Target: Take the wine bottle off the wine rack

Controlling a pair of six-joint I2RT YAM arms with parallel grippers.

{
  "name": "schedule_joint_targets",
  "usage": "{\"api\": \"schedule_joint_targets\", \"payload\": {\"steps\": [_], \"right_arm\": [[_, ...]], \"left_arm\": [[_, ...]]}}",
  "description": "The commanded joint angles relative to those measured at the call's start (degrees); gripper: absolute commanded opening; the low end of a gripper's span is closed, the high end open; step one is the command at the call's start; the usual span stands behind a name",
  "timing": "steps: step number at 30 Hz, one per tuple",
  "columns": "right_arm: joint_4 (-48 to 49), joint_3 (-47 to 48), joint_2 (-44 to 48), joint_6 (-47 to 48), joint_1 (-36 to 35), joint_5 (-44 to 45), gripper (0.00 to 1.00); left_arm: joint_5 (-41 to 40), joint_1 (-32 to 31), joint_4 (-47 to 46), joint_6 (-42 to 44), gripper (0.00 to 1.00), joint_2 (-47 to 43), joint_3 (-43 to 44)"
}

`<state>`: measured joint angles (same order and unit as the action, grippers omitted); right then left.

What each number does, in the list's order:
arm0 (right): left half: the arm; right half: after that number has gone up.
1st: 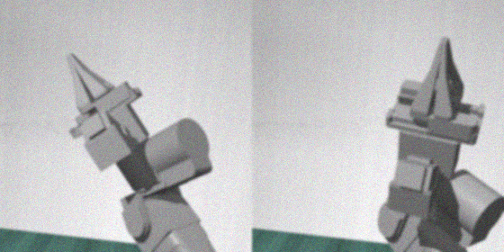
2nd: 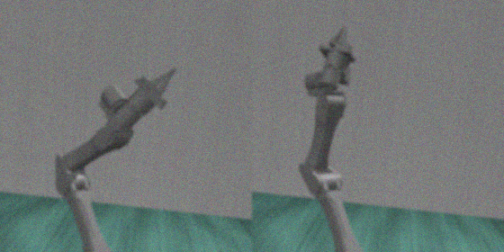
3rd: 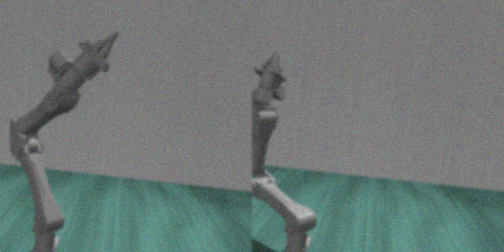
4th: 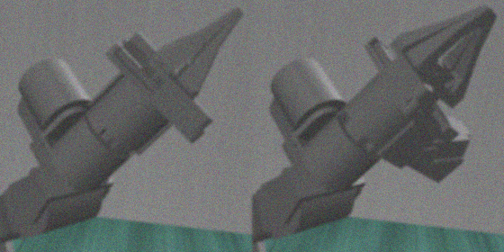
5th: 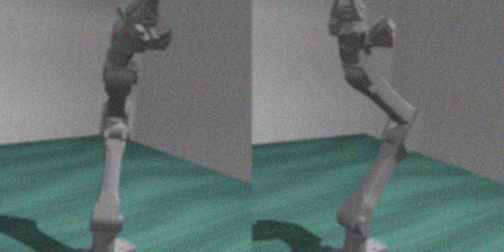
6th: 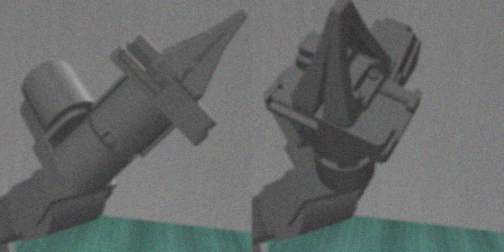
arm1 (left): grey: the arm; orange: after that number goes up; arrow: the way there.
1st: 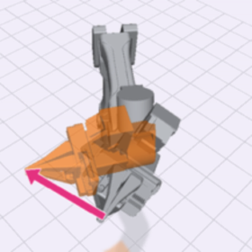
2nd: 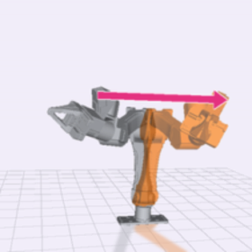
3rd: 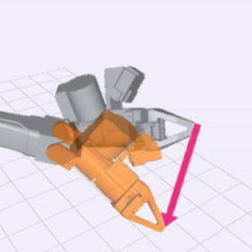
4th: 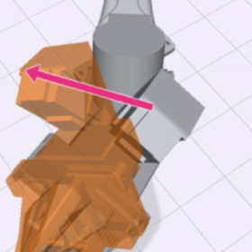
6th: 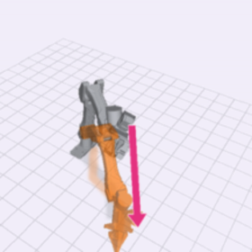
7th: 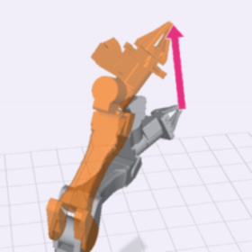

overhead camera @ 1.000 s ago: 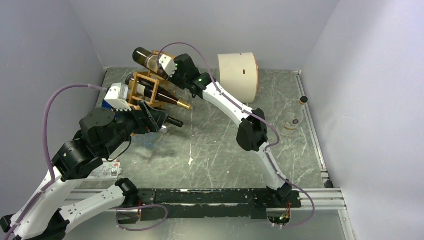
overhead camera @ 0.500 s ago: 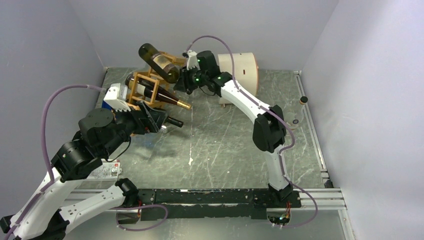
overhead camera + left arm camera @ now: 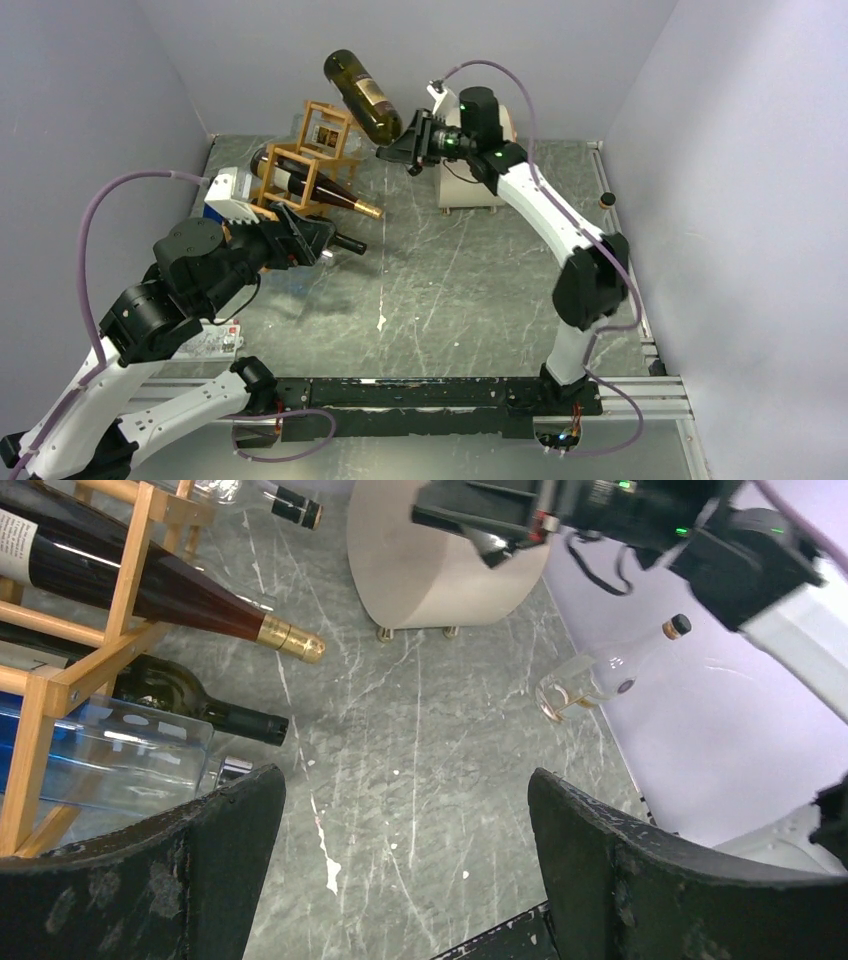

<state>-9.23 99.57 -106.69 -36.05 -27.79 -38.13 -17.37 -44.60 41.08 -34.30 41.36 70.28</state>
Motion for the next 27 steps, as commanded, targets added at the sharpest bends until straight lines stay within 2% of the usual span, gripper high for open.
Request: {"api": "schedule_joint_targets", "payload": {"steps": [1,6,11,16,19,22,27], "right_arm": [[-1.9,-5.0,13.0,4.1,-0.7,-2.5,0.0],[-18.1,-14.0,25.6,12.2,1.3,2.6,0.0],[-33.9,-20.8,37.9,15.5,1.3,10.9,0.0],[-44.8,-23.4,45.0,15.7,1.2,14.7,0.0],[-49.5,-24.5,45.5,17.3,1.3,14.1,0.0],[-52.1,-25.7,45.2,18.4,1.2,14.8,0.0],[-54.3,-27.3,43.8,21.5,1.3,11.7,0.0]], "left_arm": [[2.0,0.1,-1.8,1.2,0.95,0.0,0.6],[7.2,0.0,-5.7,4.4,0.95,1.4,0.3],[17.2,0.0,-11.5,9.8,0.95,5.0,-0.6],[33.6,0.0,-20.3,19.5,0.95,9.8,-2.7],[42.5,-0.5,-24.6,28.9,0.95,12.8,-4.9],[42.4,-2.8,-28.6,41.1,0.95,13.2,-9.3],[35.5,-8.8,-34.3,61.6,0.95,13.9,-14.6]]}}
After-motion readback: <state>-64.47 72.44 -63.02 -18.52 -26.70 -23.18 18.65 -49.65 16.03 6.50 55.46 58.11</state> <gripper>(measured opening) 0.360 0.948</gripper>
